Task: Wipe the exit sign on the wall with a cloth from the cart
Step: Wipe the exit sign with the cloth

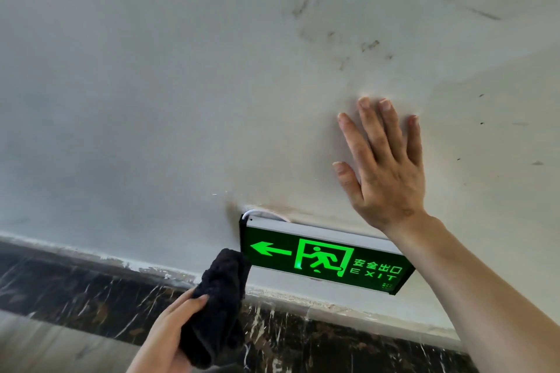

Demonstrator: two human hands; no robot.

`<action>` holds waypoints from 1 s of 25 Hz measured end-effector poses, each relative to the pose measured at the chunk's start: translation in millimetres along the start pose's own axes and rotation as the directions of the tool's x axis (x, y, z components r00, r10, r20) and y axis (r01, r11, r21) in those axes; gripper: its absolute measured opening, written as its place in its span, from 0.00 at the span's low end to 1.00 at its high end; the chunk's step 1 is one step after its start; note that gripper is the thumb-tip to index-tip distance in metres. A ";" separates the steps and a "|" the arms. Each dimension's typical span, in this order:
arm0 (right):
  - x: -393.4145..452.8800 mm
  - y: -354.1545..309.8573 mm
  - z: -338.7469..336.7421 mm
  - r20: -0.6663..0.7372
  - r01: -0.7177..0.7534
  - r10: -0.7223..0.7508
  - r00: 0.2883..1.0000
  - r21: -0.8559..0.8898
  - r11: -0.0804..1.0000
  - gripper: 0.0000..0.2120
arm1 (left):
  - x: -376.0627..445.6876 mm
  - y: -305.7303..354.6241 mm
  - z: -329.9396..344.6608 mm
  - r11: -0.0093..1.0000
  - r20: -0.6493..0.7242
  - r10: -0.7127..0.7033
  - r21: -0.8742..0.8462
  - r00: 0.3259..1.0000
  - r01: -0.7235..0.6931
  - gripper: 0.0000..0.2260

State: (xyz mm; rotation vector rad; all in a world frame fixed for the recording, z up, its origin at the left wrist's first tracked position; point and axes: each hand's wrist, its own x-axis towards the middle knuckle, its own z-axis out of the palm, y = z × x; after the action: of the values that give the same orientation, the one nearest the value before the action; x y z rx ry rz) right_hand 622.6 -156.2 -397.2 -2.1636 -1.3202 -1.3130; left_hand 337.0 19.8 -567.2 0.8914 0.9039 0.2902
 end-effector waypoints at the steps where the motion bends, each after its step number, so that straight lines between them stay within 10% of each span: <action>1: -1.5 -4.7 -9.2 0.008 0.005 -0.006 1.000 0.062 0.998 0.27 | -6.5 2.7 7.0 1.000 0.031 0.006 -0.014 1.000 -0.006 0.10; 5: -28.4 -32.1 -47.5 0.043 -0.002 -0.013 0.999 0.334 0.943 0.21 | -26.2 11.5 37.7 0.999 0.185 0.033 -0.034 0.982 -0.028 0.17; 9: -63.5 -59.6 -73.7 0.511 -0.477 0.141 0.848 0.620 0.623 0.19 | -37.9 13.0 71.2 0.998 0.320 0.026 -0.061 0.947 -0.006 0.19; 14: -97.9 -54.5 -70.6 0.873 -0.849 0.034 0.486 0.463 0.255 0.30 | -45.1 14.2 107.4 1.000 0.435 -0.018 0.000 0.900 0.019 0.12; 25: -163.7 -58.4 -51.7 0.902 -0.936 0.373 0.218 0.301 -0.180 0.14 | -35.2 2.5 116.3 0.993 0.520 -0.116 0.038 0.846 0.112 0.27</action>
State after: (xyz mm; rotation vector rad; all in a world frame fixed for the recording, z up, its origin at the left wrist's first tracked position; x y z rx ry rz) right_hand 519.1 -248.5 -514.1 -1.7150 -0.2750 0.5955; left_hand 406.8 -62.1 -510.6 0.8582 0.4450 -0.0644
